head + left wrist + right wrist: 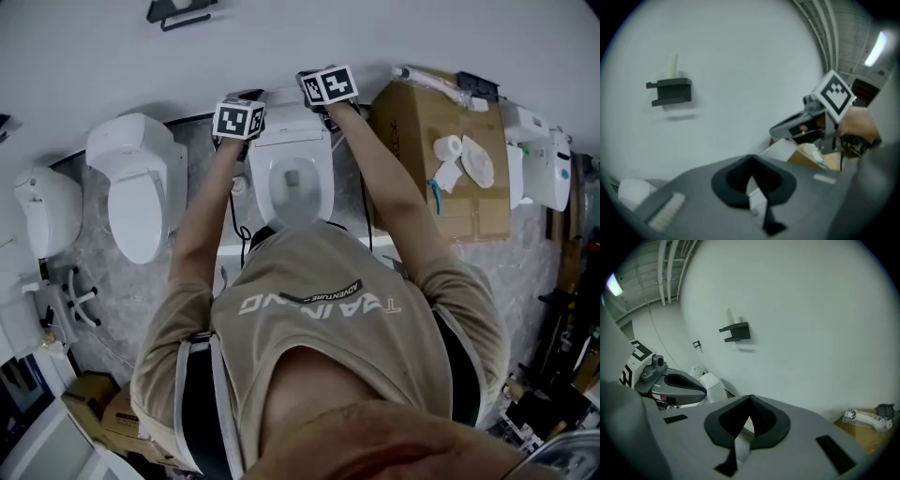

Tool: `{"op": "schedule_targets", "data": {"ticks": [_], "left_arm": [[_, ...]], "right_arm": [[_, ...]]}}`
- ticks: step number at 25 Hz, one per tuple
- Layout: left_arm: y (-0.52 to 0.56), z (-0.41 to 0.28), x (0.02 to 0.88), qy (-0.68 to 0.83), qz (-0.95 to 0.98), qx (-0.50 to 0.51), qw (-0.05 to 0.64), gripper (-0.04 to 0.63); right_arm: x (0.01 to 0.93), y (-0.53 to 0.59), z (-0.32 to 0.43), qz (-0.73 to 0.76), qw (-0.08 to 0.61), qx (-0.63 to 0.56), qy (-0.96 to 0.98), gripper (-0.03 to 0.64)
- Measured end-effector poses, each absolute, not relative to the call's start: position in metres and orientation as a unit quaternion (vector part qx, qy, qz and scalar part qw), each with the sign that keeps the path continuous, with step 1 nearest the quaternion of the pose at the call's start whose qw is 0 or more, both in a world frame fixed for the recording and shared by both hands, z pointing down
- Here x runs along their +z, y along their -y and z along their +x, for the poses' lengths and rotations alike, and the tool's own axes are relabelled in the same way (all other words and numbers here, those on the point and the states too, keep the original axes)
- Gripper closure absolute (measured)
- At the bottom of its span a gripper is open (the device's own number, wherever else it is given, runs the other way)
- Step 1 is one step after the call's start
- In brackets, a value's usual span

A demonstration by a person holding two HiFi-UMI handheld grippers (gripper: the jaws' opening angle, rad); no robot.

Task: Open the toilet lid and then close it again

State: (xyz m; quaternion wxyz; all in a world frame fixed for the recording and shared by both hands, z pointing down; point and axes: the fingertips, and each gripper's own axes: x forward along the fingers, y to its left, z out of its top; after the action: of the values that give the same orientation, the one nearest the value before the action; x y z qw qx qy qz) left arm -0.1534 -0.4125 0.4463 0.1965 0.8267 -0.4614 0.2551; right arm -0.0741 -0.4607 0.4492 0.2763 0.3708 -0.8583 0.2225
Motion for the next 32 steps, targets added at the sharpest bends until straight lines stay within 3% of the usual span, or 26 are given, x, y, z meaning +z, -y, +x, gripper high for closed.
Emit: {"op": "schedule_targets", "data": {"ticks": [15,32], "left_arm": [[0.303,-0.144,0.473,0.454,0.812,0.281,0.236,0.592],[0.167,-0.124,0.556,0.335,0.822,0.326,0.324,0.592]], "right_arm": [[0.474,0.344,-0.063,0.353,0.252,0.244,0.867,0.606],[0.565,0.199,-0.025,0.412,0.315,0.338,0.785,0.606]]}}
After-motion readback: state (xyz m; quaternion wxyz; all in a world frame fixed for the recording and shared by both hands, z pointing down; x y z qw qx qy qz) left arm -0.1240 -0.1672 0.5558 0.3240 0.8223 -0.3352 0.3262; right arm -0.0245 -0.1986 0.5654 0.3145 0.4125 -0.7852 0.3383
